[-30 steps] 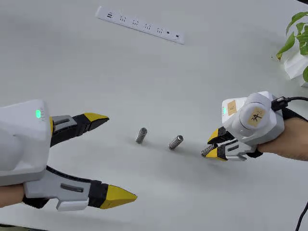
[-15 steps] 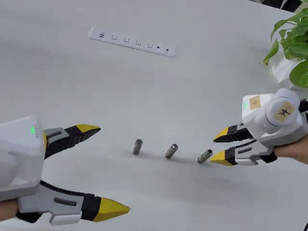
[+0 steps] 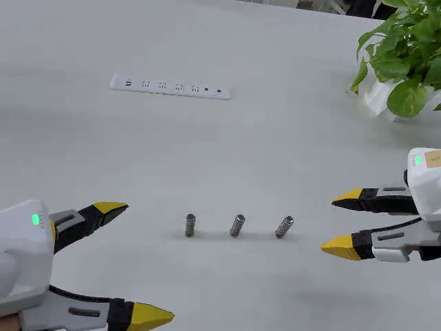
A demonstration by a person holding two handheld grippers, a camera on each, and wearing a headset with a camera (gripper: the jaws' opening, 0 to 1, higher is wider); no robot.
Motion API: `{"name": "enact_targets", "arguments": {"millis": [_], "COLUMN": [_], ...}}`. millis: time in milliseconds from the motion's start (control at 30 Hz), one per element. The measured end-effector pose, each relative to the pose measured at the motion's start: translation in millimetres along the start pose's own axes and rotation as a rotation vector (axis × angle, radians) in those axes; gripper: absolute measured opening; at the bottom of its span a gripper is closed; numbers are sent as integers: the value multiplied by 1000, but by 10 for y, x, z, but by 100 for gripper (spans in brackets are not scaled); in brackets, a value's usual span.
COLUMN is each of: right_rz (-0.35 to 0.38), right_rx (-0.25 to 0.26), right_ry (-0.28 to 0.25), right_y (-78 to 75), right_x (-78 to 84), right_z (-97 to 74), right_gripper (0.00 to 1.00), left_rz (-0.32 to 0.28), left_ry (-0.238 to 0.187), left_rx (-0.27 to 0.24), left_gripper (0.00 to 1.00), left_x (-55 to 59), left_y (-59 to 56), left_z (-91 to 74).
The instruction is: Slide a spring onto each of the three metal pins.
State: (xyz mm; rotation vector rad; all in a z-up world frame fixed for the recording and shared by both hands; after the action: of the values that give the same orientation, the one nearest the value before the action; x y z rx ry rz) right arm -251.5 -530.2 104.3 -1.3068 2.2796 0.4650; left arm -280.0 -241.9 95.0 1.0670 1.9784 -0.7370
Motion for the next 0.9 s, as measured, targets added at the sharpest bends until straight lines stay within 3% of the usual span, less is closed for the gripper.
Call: {"name": "enact_targets", "arguments": {"millis": [167,567,767,900], "right_rz": [33,66,87,79], "right_rx": [0,14,31,36], "right_ry": [-80,-173,-195,-181], "right_y": [112,163,141,146], "right_x": [119,332,353,381], "right_z": [-22,18,30,48], "right_gripper": [64,90,93,91], "left_rz": [26,16,13,12], "left_ry": [23,26,36,44], "left_rx": [-18,-40,-37,-34], "left_gripper": [99,99,99,99], "left_x": [61,111,131,171], "left_y": [12,12,-1,5], "left_z": [-16,-22,19,44]}}
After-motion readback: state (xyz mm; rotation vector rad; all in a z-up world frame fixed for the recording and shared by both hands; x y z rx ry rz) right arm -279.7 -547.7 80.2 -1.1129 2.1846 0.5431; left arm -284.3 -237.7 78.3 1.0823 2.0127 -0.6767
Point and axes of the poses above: the centre of the closed fingertips' face, and the gripper's own axes: z roughly forward along the fingers, y roughly to its left, x roughly out of its underside, the point moved 4 cm from there along -z, roughly backward along the fingers, and after that the axes turned 9 degrees about y, right-handed, at the moved point
